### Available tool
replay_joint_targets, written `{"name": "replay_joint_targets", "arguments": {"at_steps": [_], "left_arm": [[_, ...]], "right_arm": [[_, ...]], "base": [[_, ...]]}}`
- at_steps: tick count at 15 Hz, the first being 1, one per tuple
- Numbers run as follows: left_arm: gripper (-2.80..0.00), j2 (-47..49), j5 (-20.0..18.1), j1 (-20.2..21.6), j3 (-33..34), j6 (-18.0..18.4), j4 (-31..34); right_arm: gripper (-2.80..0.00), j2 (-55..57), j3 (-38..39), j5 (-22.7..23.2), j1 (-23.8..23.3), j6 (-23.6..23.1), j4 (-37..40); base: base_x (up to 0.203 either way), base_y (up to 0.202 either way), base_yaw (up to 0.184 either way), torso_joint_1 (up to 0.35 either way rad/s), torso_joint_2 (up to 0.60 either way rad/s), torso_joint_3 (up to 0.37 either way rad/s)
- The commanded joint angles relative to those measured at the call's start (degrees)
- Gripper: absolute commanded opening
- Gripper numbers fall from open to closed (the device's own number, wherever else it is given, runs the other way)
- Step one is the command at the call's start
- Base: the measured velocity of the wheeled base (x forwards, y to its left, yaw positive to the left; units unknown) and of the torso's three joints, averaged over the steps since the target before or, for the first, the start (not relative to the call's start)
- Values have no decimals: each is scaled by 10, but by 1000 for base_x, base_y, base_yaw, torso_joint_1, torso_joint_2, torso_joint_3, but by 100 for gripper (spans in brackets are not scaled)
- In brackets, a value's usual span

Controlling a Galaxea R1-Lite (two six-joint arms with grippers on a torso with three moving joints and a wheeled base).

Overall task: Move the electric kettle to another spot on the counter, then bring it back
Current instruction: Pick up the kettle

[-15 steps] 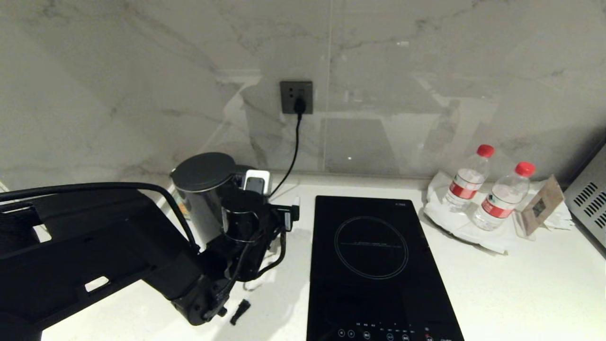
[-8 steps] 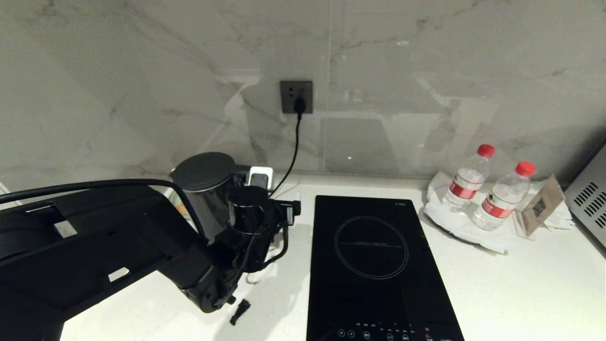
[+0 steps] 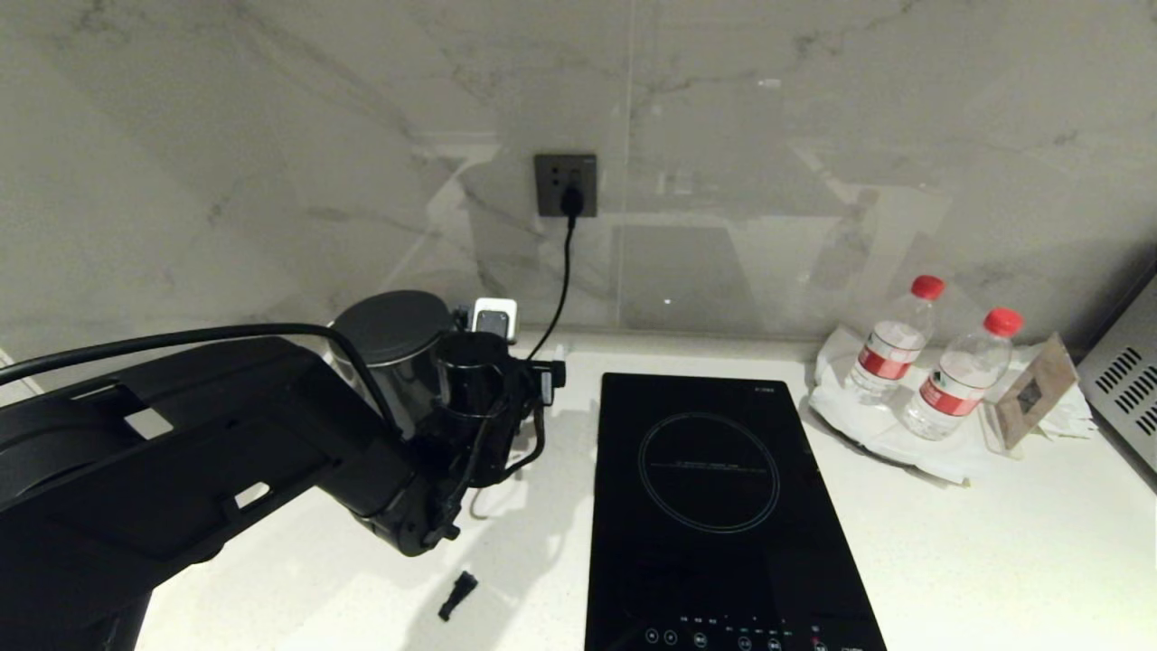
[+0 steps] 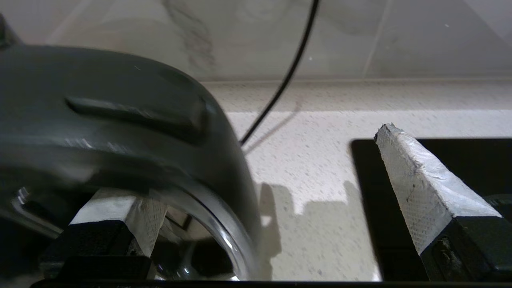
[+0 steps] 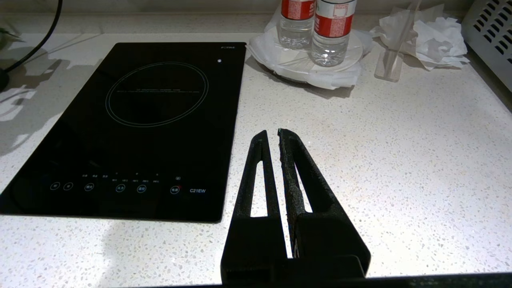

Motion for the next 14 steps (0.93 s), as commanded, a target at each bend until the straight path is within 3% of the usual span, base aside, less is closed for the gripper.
{"name": "replay_joint_targets", "arguments": {"at_steps": [1,14], "left_arm": [[0,5,2,6,-5,1,1],[0,-7,2,17,-7,0,4]], "right_arm": [[-280,0,0,0,0,0,0],[-280,0,0,0,0,0,0]], "base": [[0,0,0,0,0,0],[0,0,0,0,0,0]]}}
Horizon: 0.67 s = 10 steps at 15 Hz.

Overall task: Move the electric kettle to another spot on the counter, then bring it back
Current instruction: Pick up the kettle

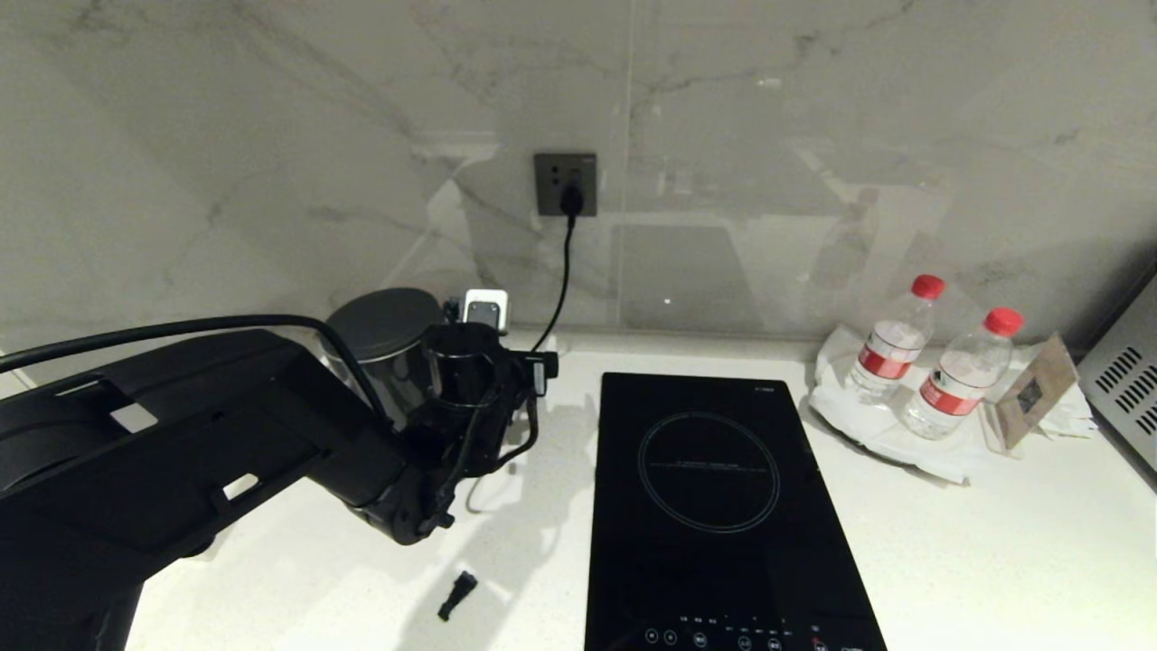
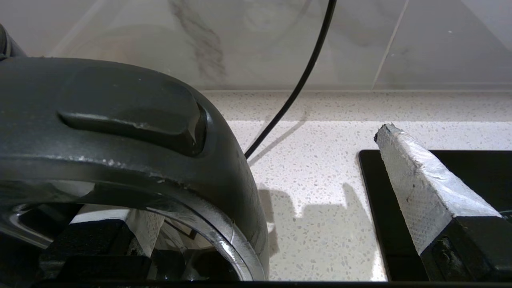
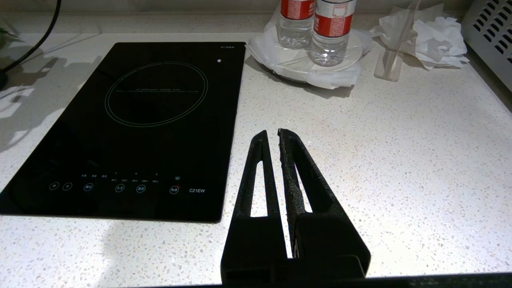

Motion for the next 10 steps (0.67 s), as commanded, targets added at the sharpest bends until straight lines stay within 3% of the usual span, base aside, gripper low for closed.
{"name": "replay_joint_targets", "arguments": {"at_steps": [1,10], "left_arm": [[0,-1,2,1,5,0,-4],[0,-1,3,-1,15,-1,-7]], "right_arm": [[-280,0,0,0,0,0,0],[-280,1,0,0,0,0,0]], "base": [[0,0,0,0,0,0],[0,0,0,0,0,0]]}}
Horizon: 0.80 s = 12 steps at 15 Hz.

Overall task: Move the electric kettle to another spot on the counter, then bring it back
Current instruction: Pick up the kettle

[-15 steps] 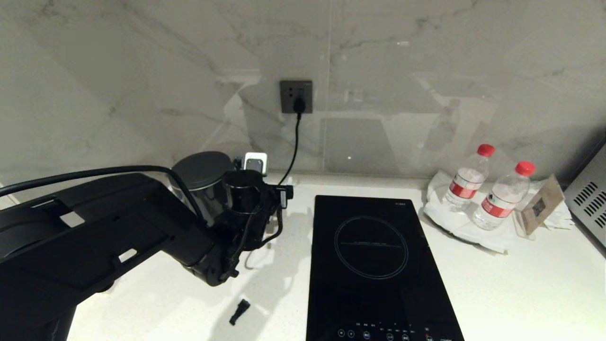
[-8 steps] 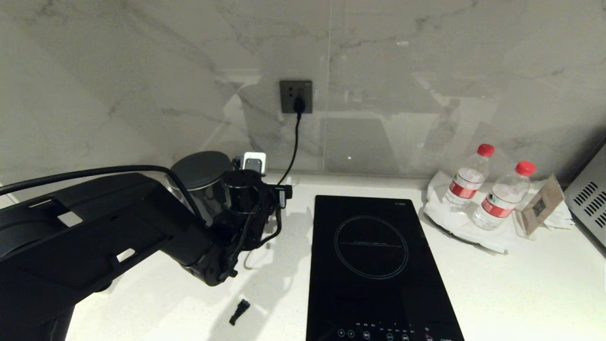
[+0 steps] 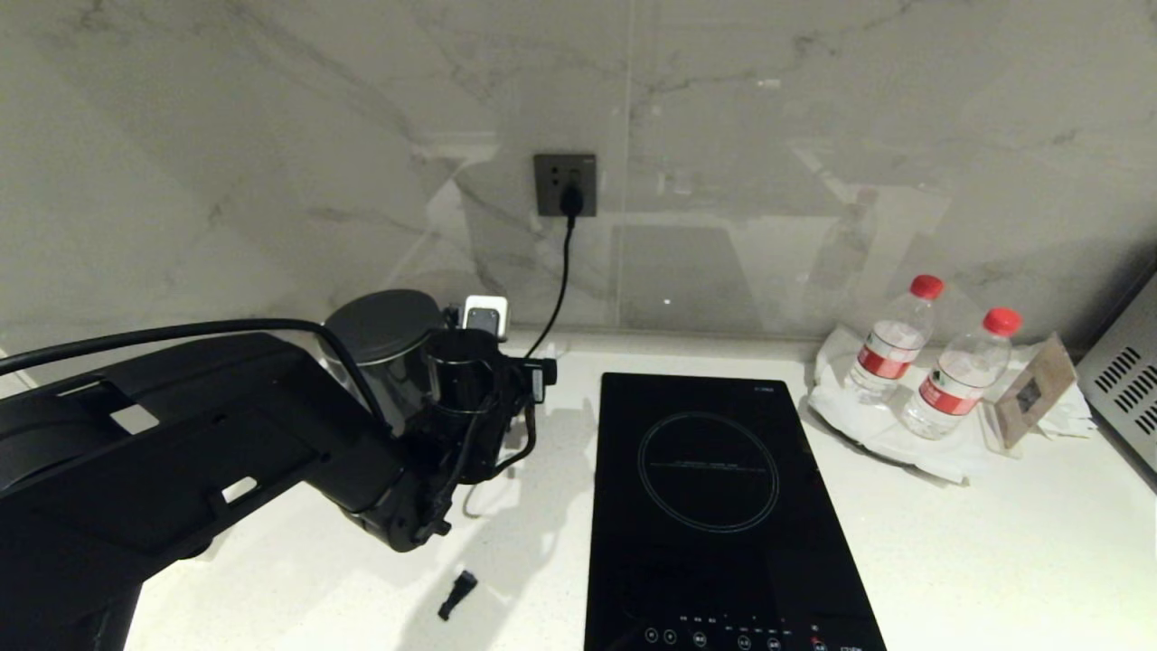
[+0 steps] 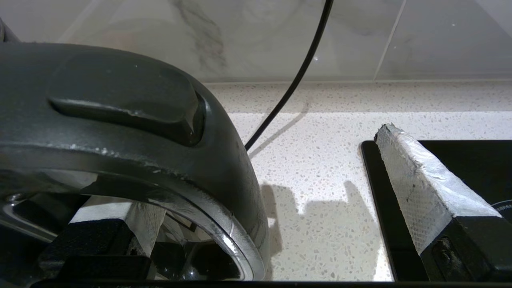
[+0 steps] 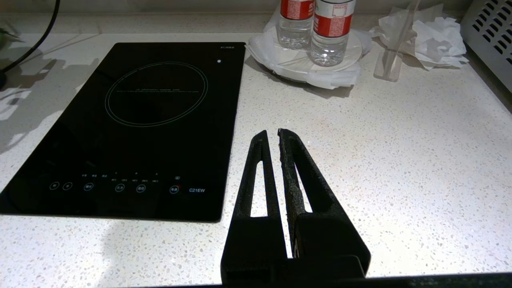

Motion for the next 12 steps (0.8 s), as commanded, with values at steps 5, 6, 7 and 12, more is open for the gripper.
{"name": "replay_joint_targets", "arguments": {"at_steps": [5,6,7,12], "left_arm": [[-280,-3,2,0,0,0,-3],[-280,-2,1,0,0,0,-3],[-280,-2,1,0,0,0,-3],[-280,-1,0,0,0,0,-3]], "right_arm": [[-280,0,0,0,0,0,0],[-280,0,0,0,0,0,0],[-280,0,0,0,0,0,0],[-280,0,0,0,0,0,0]], "base": [[0,0,0,0,0,0],[0,0,0,0,0,0],[0,0,0,0,0,0],[0,0,0,0,0,0]]}}
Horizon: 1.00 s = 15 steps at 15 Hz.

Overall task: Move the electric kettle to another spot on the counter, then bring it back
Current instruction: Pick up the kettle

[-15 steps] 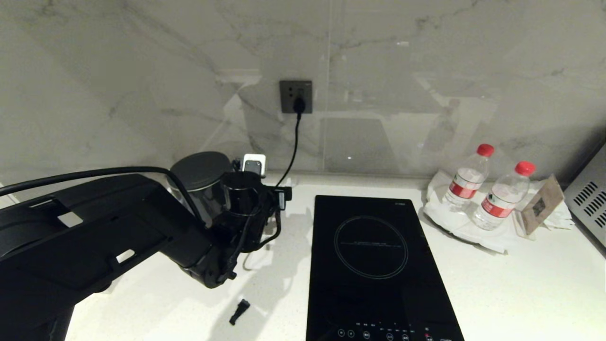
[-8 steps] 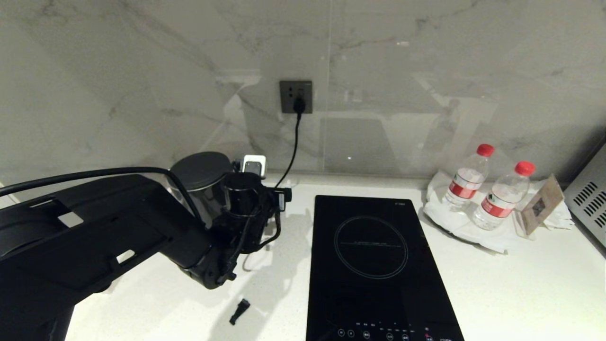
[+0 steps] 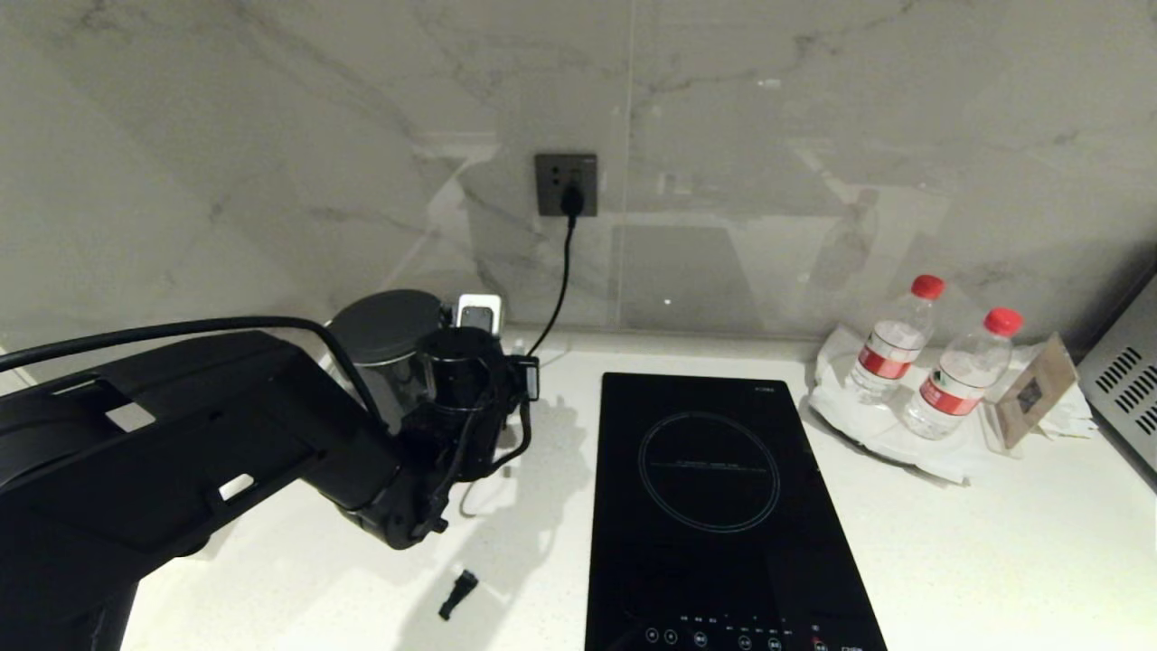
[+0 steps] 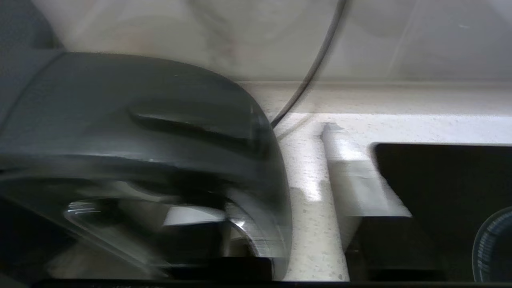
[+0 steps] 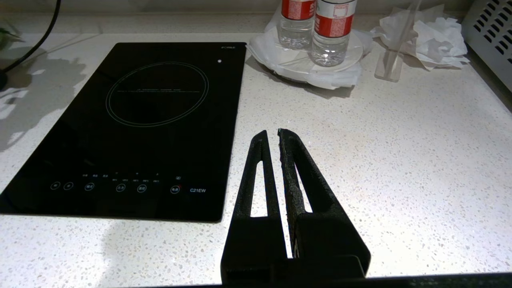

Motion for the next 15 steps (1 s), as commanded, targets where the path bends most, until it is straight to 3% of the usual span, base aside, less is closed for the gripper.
{"name": "replay_joint_targets", "arguments": {"at_steps": [1,8,15], "left_arm": [[-280,1,0,-1,-1,0,-6],[-280,-4,6,-2,6,0,-5],[-280,-78,4,-5,37,0,20]], "right_arm": [[-280,0,0,0,0,0,0],[-280,0,0,0,0,0,0],[-280,0,0,0,0,0,0]], "base": [[0,0,0,0,0,0],[0,0,0,0,0,0],[0,0,0,0,0,0]]}}
